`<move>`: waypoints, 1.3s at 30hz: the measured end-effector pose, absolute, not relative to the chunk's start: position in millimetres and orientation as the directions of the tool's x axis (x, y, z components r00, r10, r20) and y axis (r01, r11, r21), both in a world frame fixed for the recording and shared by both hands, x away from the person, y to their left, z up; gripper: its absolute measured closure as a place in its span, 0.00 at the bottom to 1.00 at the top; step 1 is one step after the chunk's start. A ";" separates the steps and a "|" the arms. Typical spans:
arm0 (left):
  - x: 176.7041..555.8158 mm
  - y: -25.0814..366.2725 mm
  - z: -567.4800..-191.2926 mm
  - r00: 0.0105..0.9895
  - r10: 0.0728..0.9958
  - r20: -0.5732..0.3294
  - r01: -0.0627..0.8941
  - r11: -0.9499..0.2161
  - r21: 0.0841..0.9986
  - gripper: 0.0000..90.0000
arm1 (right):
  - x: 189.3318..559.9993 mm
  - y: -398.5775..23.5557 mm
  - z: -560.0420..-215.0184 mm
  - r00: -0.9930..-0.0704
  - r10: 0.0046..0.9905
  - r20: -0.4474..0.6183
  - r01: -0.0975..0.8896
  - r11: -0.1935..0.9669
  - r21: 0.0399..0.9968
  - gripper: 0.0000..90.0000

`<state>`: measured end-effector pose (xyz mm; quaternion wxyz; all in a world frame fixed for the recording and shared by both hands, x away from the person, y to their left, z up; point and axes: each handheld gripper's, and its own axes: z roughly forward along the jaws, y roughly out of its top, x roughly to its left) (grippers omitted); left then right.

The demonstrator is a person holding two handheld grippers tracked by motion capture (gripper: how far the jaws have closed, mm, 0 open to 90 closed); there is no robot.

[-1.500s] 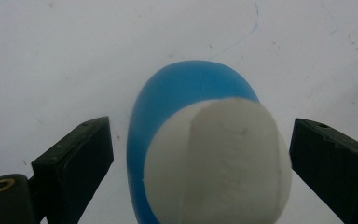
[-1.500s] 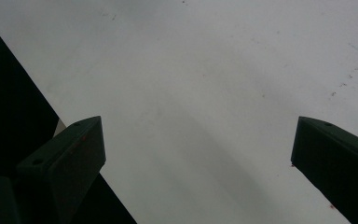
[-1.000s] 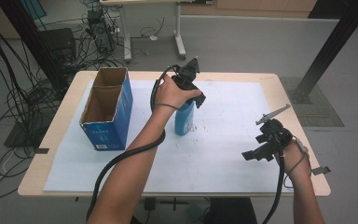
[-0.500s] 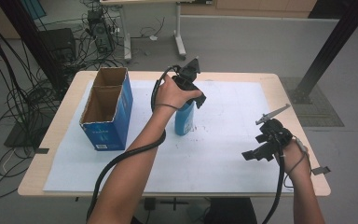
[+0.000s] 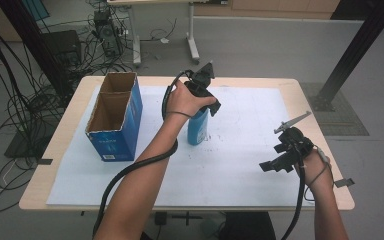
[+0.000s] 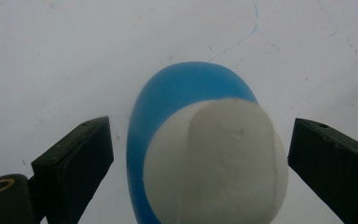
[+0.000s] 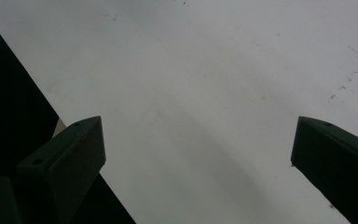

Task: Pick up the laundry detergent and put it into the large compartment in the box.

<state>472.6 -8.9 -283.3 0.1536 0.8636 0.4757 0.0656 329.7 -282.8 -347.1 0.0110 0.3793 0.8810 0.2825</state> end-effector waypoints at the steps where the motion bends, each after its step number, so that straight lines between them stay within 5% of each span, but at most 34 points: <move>1: 472.5 -8.8 -283.2 0.538 0.842 -0.036 0.803 -0.499 0.327 0.08 | 329.7 -282.8 -346.9 -0.712 0.675 0.193 0.662 0.554 0.506 0.03; 39: 470.8 -8.5 -283.9 0.533 0.845 -0.040 0.805 -0.491 0.333 0.08 | 330.2 -280.6 -346.4 -0.708 0.679 0.192 0.666 0.554 0.500 0.03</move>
